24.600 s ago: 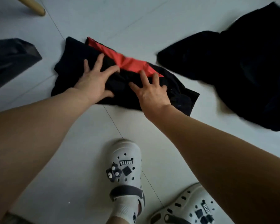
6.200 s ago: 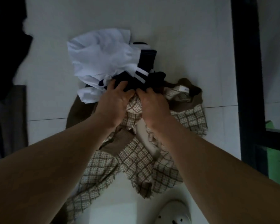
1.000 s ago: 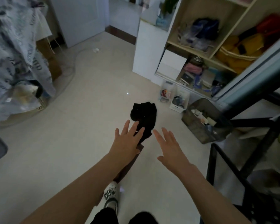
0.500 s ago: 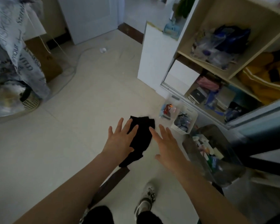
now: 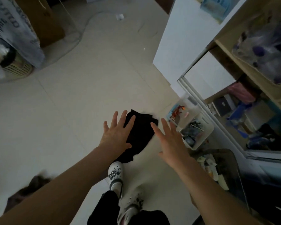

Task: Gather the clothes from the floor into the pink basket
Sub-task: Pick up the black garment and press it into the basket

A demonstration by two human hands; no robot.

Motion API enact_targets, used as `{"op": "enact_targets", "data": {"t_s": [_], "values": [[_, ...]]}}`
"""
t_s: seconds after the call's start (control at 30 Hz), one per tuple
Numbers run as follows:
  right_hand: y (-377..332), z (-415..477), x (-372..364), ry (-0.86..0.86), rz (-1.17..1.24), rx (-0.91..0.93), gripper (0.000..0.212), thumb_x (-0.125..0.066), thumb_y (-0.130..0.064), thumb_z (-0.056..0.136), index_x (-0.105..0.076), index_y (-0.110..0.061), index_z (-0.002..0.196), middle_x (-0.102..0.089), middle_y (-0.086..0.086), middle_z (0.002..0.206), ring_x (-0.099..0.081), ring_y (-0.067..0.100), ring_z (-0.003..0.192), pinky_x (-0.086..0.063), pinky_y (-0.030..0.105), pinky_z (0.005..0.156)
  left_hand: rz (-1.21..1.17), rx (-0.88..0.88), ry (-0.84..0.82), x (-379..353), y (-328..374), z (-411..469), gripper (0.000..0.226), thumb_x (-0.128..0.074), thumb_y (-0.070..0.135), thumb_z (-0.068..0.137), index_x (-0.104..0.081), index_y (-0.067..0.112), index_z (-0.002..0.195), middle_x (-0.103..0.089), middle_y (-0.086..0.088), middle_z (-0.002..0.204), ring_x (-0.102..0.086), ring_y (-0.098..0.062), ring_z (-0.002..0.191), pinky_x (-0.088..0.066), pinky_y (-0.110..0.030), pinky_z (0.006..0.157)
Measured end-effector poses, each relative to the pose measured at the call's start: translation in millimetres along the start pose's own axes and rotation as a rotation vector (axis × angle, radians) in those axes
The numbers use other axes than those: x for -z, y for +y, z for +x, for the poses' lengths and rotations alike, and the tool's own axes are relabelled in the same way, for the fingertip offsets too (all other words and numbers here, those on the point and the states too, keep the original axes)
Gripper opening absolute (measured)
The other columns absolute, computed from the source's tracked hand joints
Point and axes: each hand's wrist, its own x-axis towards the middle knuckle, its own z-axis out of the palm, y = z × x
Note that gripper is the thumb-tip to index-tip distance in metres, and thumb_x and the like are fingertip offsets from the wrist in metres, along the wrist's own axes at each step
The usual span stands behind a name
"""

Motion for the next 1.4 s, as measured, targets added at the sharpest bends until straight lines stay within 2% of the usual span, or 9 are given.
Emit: {"op": "enact_targets", "data": {"t_s": [0.33,0.53,0.8,1.03,1.13,1.2,1.23,1.3,1.4], "values": [[83,189,-117,-0.078,-0.126,0.261,0.103,-0.072,-0.019,0.083,0.003,-0.032,0.152,0.005,0.011,0.16,0.001,0.039,0.146,-0.027,0.058,0.109,-0.091,0.226,-0.018,-131,-9,172,0.117,-0.072,0.048,0.076,0.018,0.027,0.147,0.023,-0.005,0.156,0.02,-0.035,0.143,-0.014,-0.063,0.113],[111,291,-234,-0.142,-0.227,0.381,0.116,-0.079,-0.027,0.075,0.009,-0.034,0.15,0.01,0.011,0.16,0.002,0.04,0.145,-0.025,0.06,0.11,-0.16,0.371,-0.092,-259,-16,261,0.126,-0.075,0.053,0.071,0.023,0.027,0.146,0.027,-0.006,0.155,0.021,-0.037,0.142,-0.017,-0.065,0.111],[102,376,-403,-0.238,-0.277,0.46,0.142,-0.088,-0.044,0.057,0.023,-0.04,0.145,0.033,0.009,0.153,0.017,0.043,0.142,-0.021,0.073,0.104,-0.229,0.596,-0.212,-453,-43,309,0.144,-0.077,0.067,0.055,0.037,0.037,0.137,0.042,-0.01,0.148,0.023,-0.046,0.139,-0.025,-0.075,0.098],[93,420,-500,-0.279,-0.322,0.456,0.143,-0.089,-0.052,0.05,0.02,-0.046,0.143,0.038,0.011,0.151,0.021,0.049,0.139,-0.018,0.078,0.1,-0.339,0.629,-0.138,-560,-53,328,0.133,-0.078,0.062,0.058,0.029,0.051,0.137,0.042,-0.005,0.148,0.02,-0.046,0.14,-0.027,-0.077,0.095],[97,426,-516,-0.31,-0.339,0.475,0.127,-0.086,-0.05,0.057,0.004,-0.047,0.146,0.028,0.009,0.155,0.014,0.051,0.139,-0.023,0.075,0.098,-0.312,0.615,-0.133,-577,-52,334,0.111,-0.071,0.053,0.074,0.017,0.052,0.141,0.035,-0.004,0.152,0.022,-0.043,0.14,-0.024,-0.075,0.1],[100,420,-521,-0.228,-0.291,0.525,0.088,-0.079,-0.034,0.072,-0.028,-0.039,0.143,0.001,0.012,0.159,-0.009,0.054,0.137,-0.036,0.069,0.094,-0.344,0.575,-0.041,-580,-46,333,0.072,-0.061,0.032,0.088,-0.016,0.044,0.143,0.006,-0.006,0.158,0.005,-0.04,0.144,-0.028,-0.071,0.101],[100,413,-527,-0.14,-0.229,0.573,0.061,-0.072,-0.02,0.078,-0.048,-0.029,0.133,-0.019,0.017,0.155,-0.029,0.055,0.128,-0.046,0.063,0.088,-0.371,0.547,0.059,-580,-42,331,0.053,-0.058,0.021,0.089,-0.038,0.035,0.135,-0.019,-0.011,0.154,-0.016,-0.041,0.141,-0.036,-0.067,0.098],[93,398,-533,-0.03,-0.104,0.588,0.021,-0.061,-0.003,0.076,-0.067,-0.009,0.095,-0.056,0.024,0.125,-0.059,0.047,0.088,-0.056,0.048,0.065,-0.429,0.533,0.23,-576,-39,330,0.032,-0.061,0.007,0.081,-0.061,0.02,0.111,-0.056,-0.015,0.117,-0.058,-0.04,0.105,-0.054,-0.048,0.077],[78,375,-531,-0.039,0.089,0.504,0.015,-0.072,0.002,0.068,-0.063,-0.007,0.075,-0.064,0.015,0.075,-0.061,0.034,0.053,-0.051,0.036,0.047,-0.566,0.554,0.243,-555,-43,321,0.027,-0.067,0.005,0.076,-0.062,0.019,0.098,-0.061,-0.005,0.095,-0.064,-0.029,0.074,-0.052,-0.036,0.064]]}}
